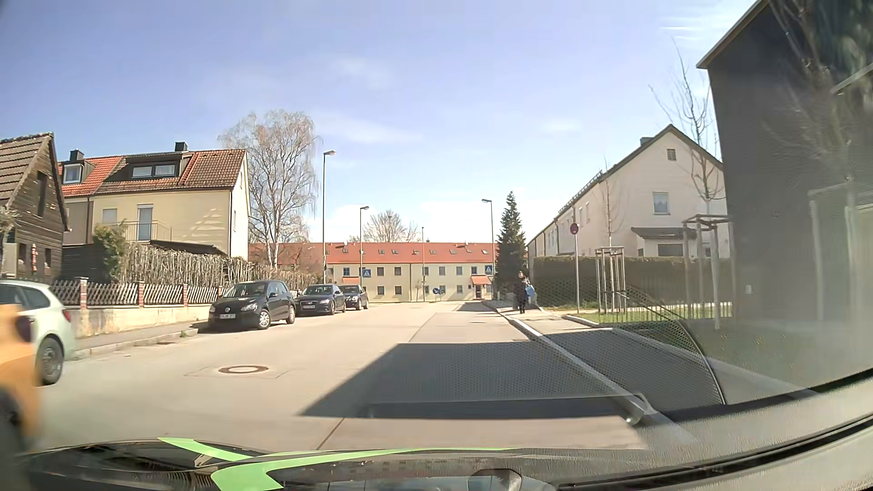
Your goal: Follow the waypoints while adhering to traffic rules and regulations
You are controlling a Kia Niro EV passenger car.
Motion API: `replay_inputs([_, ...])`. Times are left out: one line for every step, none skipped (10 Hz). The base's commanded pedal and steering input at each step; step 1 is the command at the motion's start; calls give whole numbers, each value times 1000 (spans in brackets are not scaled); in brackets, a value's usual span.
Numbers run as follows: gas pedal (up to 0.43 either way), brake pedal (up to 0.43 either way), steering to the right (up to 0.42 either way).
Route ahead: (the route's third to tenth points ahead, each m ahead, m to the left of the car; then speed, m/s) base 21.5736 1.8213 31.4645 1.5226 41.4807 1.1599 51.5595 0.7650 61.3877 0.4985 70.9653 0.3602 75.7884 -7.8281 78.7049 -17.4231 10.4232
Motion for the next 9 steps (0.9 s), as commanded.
replay_inputs([189,0,-3])
replay_inputs([169,0,-3])
replay_inputs([130,0,-3])
replay_inputs([118,0,-3])
replay_inputs([118,0,-2])
replay_inputs([110,0,-1])
replay_inputs([110,0,1])
replay_inputs([110,0,1])
replay_inputs([110,0,1])
